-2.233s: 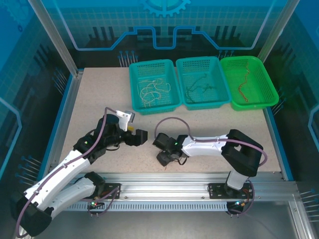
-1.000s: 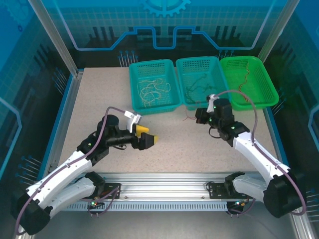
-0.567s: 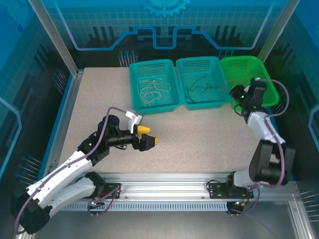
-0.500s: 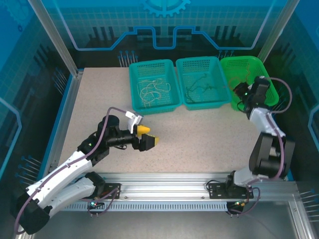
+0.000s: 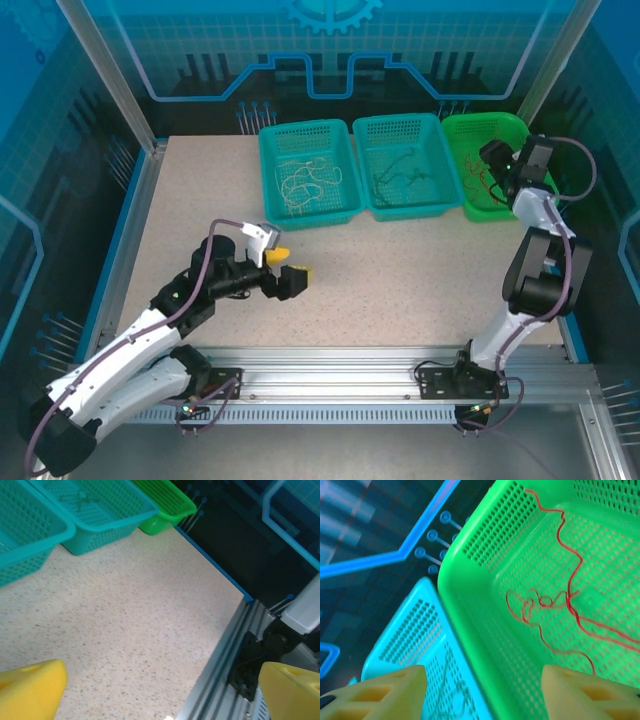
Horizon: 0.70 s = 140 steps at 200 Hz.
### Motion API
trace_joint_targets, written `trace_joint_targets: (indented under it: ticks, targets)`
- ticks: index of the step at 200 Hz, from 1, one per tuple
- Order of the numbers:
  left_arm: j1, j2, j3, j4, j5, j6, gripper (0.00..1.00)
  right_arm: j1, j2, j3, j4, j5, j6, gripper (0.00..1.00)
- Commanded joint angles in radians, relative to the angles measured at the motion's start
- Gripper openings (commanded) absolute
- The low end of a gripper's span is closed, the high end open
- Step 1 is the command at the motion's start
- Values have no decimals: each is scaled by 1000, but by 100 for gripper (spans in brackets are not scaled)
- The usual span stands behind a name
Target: Untangle the cables
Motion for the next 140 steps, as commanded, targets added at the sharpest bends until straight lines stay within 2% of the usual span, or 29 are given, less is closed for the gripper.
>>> trace_joint_targets:
  ticks: [1, 10, 23, 38, 57, 67, 85, 110, 119, 140]
  targets:
    - [-1, 2, 15, -91, -371, 6, 99, 32, -157, -85, -38, -31, -117, 63]
    - [1, 9, 18, -111, -524, -4, 99, 49, -228, -144, -50, -25, -156, 64]
    - [15, 14, -1, -69, -644, 33, 99, 88, -345, -254, -53, 12, -205, 65]
    - [48, 15, -32, 7, -708, 100, 99, 158, -493, -386, -45, 97, -266, 67]
    - [113, 12, -67, 88, -799, 163, 99, 305, -663, -567, -8, 276, -364, 72]
    - [151, 12, -102, 148, -808, 203, 99, 369, -738, -652, 27, 346, -419, 75]
    - [218, 30, -155, 234, -802, 256, 99, 449, -836, -791, 109, 449, -478, 86]
    - [267, 107, -202, 316, -812, 334, 99, 475, -790, -886, 237, 565, -522, 95]
    - [280, 141, -222, 373, -811, 356, 99, 475, -721, -889, 295, 572, -554, 99]
    - [330, 234, -266, 537, -767, 374, 99, 482, -521, -826, 348, 582, -610, 100]
